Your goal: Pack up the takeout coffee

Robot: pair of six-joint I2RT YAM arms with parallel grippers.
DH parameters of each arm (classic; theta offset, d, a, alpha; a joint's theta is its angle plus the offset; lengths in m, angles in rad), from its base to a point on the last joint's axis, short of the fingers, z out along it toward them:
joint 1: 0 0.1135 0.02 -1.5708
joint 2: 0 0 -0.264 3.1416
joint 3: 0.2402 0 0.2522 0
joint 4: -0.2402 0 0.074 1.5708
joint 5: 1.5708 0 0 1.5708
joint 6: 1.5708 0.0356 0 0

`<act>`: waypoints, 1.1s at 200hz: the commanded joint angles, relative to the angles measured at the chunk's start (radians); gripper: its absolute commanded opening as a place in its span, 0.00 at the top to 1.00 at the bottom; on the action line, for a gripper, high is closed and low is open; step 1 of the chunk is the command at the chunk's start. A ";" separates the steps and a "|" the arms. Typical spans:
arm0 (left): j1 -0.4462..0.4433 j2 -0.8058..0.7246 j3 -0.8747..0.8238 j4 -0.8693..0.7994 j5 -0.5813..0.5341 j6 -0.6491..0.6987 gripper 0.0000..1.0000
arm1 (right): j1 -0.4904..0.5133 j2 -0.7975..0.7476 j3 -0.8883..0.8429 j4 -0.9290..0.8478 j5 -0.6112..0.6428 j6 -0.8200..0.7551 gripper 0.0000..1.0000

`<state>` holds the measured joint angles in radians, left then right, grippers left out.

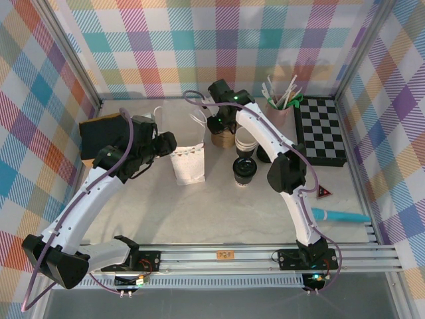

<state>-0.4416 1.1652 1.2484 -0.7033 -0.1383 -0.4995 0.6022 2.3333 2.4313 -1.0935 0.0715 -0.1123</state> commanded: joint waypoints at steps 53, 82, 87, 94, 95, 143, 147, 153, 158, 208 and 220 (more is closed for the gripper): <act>0.016 -0.016 0.017 0.021 0.018 0.020 0.40 | 0.008 0.013 0.031 -0.002 0.030 -0.004 0.64; 0.016 -0.018 0.015 0.022 0.019 0.018 0.41 | 0.009 0.017 0.032 0.003 0.026 -0.003 0.65; 0.015 -0.018 0.015 0.022 0.020 0.018 0.41 | 0.008 0.017 0.031 0.004 0.025 -0.003 0.65; 0.016 -0.019 0.016 0.022 0.020 0.018 0.40 | 0.008 0.017 0.032 0.004 0.025 -0.001 0.66; 0.015 -0.020 0.016 0.022 0.020 0.018 0.41 | 0.008 0.017 0.032 0.004 0.025 -0.001 0.66; 0.019 -0.021 0.017 0.024 0.021 0.018 0.41 | 0.009 0.017 0.033 0.003 0.017 -0.001 0.73; 0.018 -0.022 0.016 0.023 0.022 0.018 0.41 | 0.008 0.017 0.033 0.003 0.017 -0.001 0.74; 0.020 -0.021 0.017 0.023 0.021 0.019 0.41 | 0.008 0.017 0.033 0.003 0.017 -0.003 0.74; 0.019 -0.022 0.017 0.024 0.022 0.019 0.41 | 0.009 0.018 0.034 0.004 0.016 -0.001 0.75; 0.021 -0.023 0.020 0.022 0.023 0.022 0.41 | 0.010 0.001 0.040 0.001 0.017 0.002 0.82; 0.022 -0.026 0.018 0.021 0.022 0.021 0.41 | 0.010 -0.010 0.040 0.003 0.017 0.002 0.83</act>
<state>-0.4385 1.1633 1.2484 -0.7029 -0.1226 -0.4992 0.6064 2.3337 2.4321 -1.0927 0.0902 -0.1131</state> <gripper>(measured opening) 0.591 0.183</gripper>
